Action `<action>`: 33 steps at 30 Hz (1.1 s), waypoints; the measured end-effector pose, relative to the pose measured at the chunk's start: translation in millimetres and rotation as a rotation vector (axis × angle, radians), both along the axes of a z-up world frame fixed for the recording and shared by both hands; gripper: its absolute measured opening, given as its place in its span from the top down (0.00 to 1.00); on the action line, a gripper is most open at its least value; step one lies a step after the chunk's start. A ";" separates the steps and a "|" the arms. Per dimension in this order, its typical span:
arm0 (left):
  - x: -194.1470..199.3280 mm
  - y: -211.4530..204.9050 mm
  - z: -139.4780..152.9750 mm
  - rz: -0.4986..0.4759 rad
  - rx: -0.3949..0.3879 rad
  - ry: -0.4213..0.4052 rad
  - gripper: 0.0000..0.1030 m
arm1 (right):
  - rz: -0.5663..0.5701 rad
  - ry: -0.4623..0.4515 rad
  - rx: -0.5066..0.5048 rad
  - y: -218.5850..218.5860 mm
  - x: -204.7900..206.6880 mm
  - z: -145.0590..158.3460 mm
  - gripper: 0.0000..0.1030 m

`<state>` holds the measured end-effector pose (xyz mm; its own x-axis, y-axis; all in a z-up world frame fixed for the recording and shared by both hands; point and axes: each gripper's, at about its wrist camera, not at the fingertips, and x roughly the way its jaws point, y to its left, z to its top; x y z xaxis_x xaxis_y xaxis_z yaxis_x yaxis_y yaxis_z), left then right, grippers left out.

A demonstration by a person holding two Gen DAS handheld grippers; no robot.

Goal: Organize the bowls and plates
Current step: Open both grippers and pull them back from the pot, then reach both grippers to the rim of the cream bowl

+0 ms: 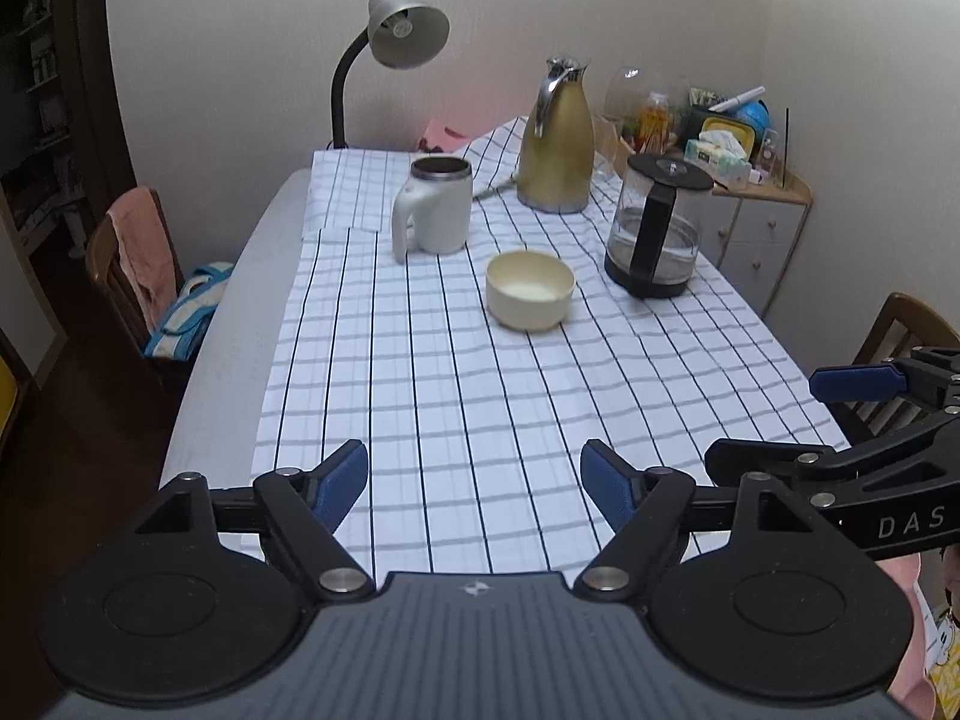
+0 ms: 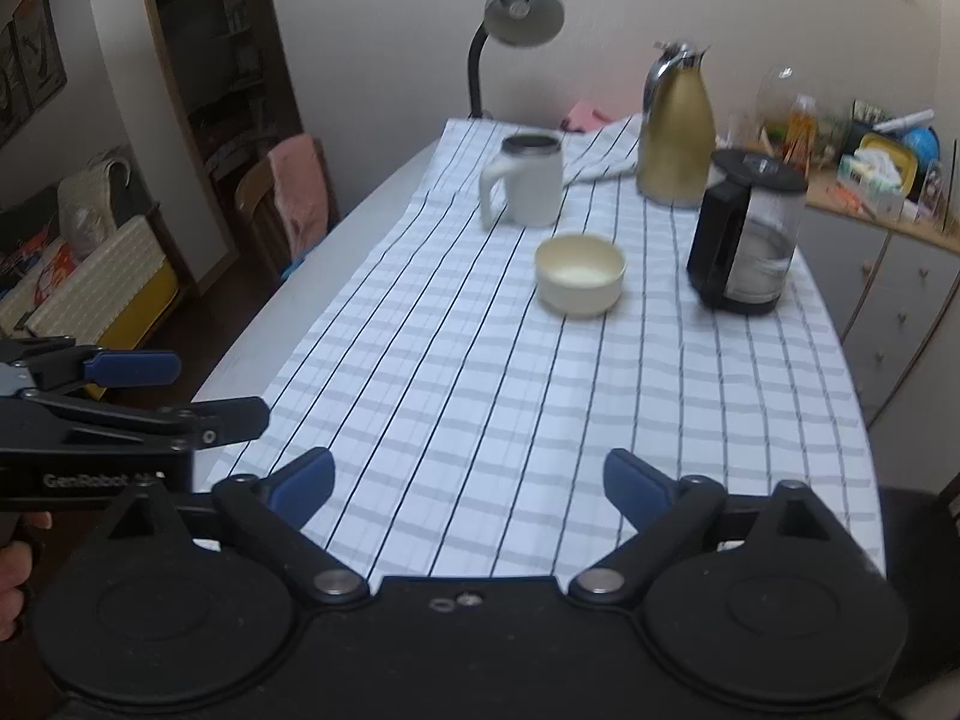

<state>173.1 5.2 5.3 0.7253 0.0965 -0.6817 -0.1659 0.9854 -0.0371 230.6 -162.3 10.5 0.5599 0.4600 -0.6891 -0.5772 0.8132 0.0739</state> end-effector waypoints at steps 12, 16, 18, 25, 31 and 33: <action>94.0 12.7 0.9 0.026 0.036 -0.003 0.24 | -0.051 -0.055 -0.004 5.3 92.0 6.3 0.01; 129.7 18.6 -4.1 0.034 0.049 0.002 0.24 | -0.058 -0.057 -0.015 12.8 125.7 -0.2 0.01; 148.7 22.1 -9.4 0.035 0.051 0.007 0.24 | -0.064 -0.057 -0.030 17.9 143.7 -5.4 0.01; 214.1 38.6 -41.2 0.028 0.040 0.070 0.24 | -0.099 -0.043 -0.068 33.8 207.7 -33.4 0.02; 270.1 52.4 -77.8 0.046 0.042 0.133 0.24 | -0.144 0.000 -0.103 46.4 263.8 -63.0 0.03; 289.2 54.8 -87.9 0.042 0.034 0.144 0.24 | -0.163 0.003 -0.121 51.1 281.8 -73.4 0.06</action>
